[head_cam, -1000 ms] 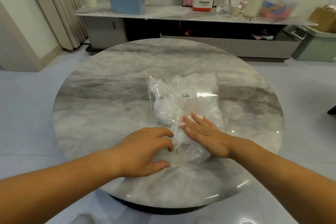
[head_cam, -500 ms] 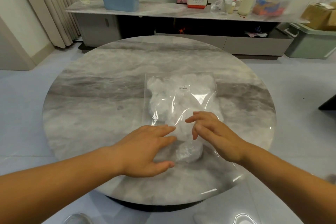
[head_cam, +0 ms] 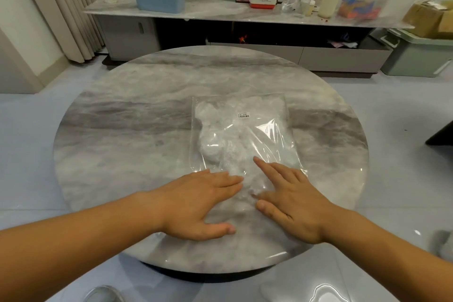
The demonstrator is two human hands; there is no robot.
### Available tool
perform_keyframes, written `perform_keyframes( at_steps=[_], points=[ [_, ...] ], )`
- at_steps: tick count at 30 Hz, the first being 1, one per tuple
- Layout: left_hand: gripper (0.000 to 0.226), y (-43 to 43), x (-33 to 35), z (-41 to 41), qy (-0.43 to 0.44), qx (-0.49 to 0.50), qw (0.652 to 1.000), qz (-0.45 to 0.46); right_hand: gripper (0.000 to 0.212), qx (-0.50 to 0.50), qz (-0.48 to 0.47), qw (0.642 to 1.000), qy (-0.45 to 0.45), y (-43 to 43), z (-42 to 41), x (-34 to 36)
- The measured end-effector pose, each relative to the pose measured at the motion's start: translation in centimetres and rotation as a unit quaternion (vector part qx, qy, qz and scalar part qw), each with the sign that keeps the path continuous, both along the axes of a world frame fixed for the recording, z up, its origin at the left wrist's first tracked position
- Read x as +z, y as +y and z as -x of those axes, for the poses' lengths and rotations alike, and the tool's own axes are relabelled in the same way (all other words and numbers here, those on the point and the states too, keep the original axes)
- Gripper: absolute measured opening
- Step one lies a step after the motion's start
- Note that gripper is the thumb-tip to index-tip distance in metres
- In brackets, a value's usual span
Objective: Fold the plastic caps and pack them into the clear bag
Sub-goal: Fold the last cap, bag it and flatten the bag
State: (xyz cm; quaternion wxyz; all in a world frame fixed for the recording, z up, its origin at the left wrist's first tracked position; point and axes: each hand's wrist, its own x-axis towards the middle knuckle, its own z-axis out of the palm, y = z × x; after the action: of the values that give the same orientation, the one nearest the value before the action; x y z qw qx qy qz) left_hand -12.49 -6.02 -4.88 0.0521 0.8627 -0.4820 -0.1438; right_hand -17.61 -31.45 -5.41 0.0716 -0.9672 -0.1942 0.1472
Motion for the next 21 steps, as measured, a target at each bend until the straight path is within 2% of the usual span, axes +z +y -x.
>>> perform_keyframes(
  at_steps=[3,5,8,12,15,21],
  points=[
    [0.083,-0.3,-0.2,0.2,0.000,-0.002,1.000,0.008,0.117,-0.041,0.026,0.999,-0.013,1.0,-0.3,-0.7],
    [0.082,-0.3,-0.4,0.3,-0.002,-0.002,1.000,0.010,0.117,-0.053,0.010,0.998,-0.018,1.5,-0.5,-0.9],
    [0.074,-0.3,-0.8,0.1,-0.006,0.011,1.000,0.011,0.109,-0.059,-0.042,0.997,-0.003,0.9,-0.7,-0.7],
    [0.039,-0.4,-1.2,0.1,0.008,0.058,0.995,0.076,0.096,-0.047,-0.096,0.994,0.001,-0.4,-0.4,-0.7],
    [0.024,-1.1,-1.2,0.3,0.022,0.091,0.991,0.099,0.091,-0.023,-0.114,0.993,-0.014,-1.0,-0.1,-0.4],
    [0.018,-1.5,-1.5,0.3,0.050,0.146,0.978,0.143,0.084,0.036,-0.072,0.996,-0.029,-1.1,0.0,-1.4]
  ],
)
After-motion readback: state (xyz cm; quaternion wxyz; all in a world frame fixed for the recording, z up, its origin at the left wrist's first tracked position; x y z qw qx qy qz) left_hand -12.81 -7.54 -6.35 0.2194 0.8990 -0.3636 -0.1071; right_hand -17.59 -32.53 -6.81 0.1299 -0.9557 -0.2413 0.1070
